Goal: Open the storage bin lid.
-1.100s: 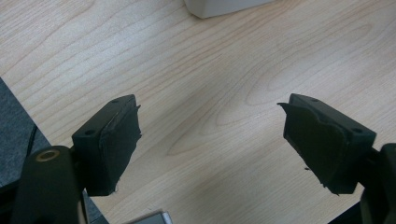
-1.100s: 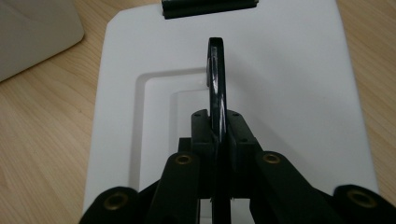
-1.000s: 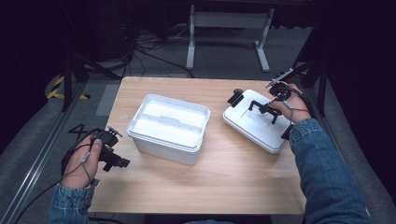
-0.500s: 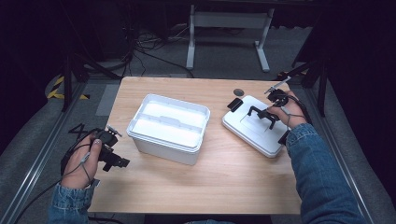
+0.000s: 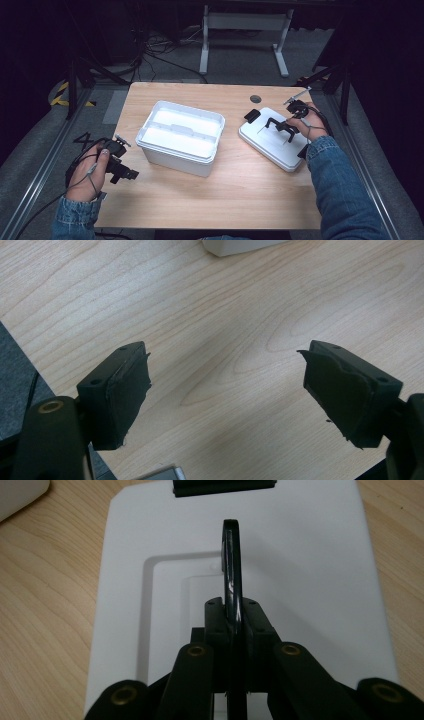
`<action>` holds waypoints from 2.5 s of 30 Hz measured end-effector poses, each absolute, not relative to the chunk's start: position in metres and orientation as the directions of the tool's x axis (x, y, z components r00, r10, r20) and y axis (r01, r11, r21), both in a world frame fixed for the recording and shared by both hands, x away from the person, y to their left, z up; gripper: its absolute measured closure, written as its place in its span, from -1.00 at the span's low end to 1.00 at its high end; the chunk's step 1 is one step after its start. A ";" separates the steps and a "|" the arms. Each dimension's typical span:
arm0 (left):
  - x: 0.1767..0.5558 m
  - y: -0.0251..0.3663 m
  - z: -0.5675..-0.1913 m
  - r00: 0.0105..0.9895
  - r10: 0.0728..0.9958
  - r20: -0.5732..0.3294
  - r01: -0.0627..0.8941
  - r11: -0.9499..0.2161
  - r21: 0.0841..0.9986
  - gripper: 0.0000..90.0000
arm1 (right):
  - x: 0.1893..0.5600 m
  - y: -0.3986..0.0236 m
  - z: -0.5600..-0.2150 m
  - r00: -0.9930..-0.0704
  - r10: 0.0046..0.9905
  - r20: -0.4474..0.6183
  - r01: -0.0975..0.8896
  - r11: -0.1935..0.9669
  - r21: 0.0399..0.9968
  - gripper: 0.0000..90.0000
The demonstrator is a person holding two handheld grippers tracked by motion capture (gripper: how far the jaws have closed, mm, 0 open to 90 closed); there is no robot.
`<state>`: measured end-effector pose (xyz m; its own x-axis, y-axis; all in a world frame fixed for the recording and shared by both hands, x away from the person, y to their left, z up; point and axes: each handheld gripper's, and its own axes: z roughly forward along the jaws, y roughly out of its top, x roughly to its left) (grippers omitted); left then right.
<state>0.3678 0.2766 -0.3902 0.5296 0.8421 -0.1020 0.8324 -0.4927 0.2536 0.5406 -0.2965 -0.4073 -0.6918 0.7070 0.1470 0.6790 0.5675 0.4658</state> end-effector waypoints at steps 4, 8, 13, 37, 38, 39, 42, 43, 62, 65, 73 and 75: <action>0.367 0.276 -0.390 0.526 0.844 -0.104 0.835 -0.489 0.252 -0.57 | 0.541 -0.298 -0.412 -0.686 0.711 0.155 0.687 0.562 0.460 0.86; 0.368 0.276 -0.390 0.533 0.840 -0.100 0.831 -0.497 0.251 -0.57 | 0.541 -0.302 -0.414 -0.656 0.733 0.182 0.713 0.521 0.470 0.80; 0.367 0.276 -0.390 0.541 0.835 -0.098 0.826 -0.505 0.252 -0.57 | 0.542 -0.307 -0.414 -0.630 0.760 0.160 0.725 0.502 0.473 0.61; 0.365 0.276 -0.389 0.541 0.835 -0.098 0.825 -0.505 0.251 -0.57 | 0.503 -0.292 -0.354 -0.663 0.743 0.086 0.613 0.474 0.632 0.01; 0.365 0.275 -0.389 0.534 0.839 -0.102 0.830 -0.498 0.252 -0.57 | 0.501 -0.289 -0.353 -0.672 0.736 0.085 0.606 0.480 0.634 0.01; 0.365 0.275 -0.389 0.533 0.840 -0.100 0.830 -0.496 0.254 -0.57 | 0.497 -0.284 -0.351 -0.681 0.727 0.087 0.599 0.486 0.637 0.01; 0.364 0.275 -0.388 0.528 0.844 -0.099 0.834 -0.492 0.250 -0.57 | 0.490 -0.276 -0.348 -0.694 0.714 0.090 0.590 0.492 0.640 0.01; 0.364 0.276 -0.389 0.535 0.839 -0.095 0.828 -0.499 0.255 -0.57 | 0.487 -0.272 -0.346 -0.703 0.705 0.090 0.581 0.497 0.645 0.01; 0.367 0.275 -0.387 0.553 0.826 -0.108 0.818 -0.514 0.258 -0.57 | 0.418 -0.225 -0.351 -0.794 0.598 0.109 0.509 0.555 0.658 -0.01; 0.367 0.275 -0.387 0.555 0.825 -0.109 0.817 -0.515 0.258 -0.57 | 0.413 -0.222 -0.356 -0.797 0.593 0.113 0.509 0.559 0.654 -0.01; 0.367 0.274 -0.388 0.554 0.826 -0.106 0.819 -0.516 0.252 -0.57 | 0.394 -0.210 -0.374 -0.812 0.572 0.117 0.495 0.566 0.659 -0.01; 0.367 0.274 -0.388 0.549 0.829 -0.109 0.822 -0.512 0.249 -0.57 | 0.388 -0.207 -0.378 -0.812 0.570 0.122 0.495 0.565 0.660 -0.02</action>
<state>0.3665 0.2740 -0.3883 0.5487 0.8289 -0.1092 0.8224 -0.5116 0.2489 0.3882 -0.2072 -0.3776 -0.8122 0.5705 0.1216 0.4954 0.5647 0.6601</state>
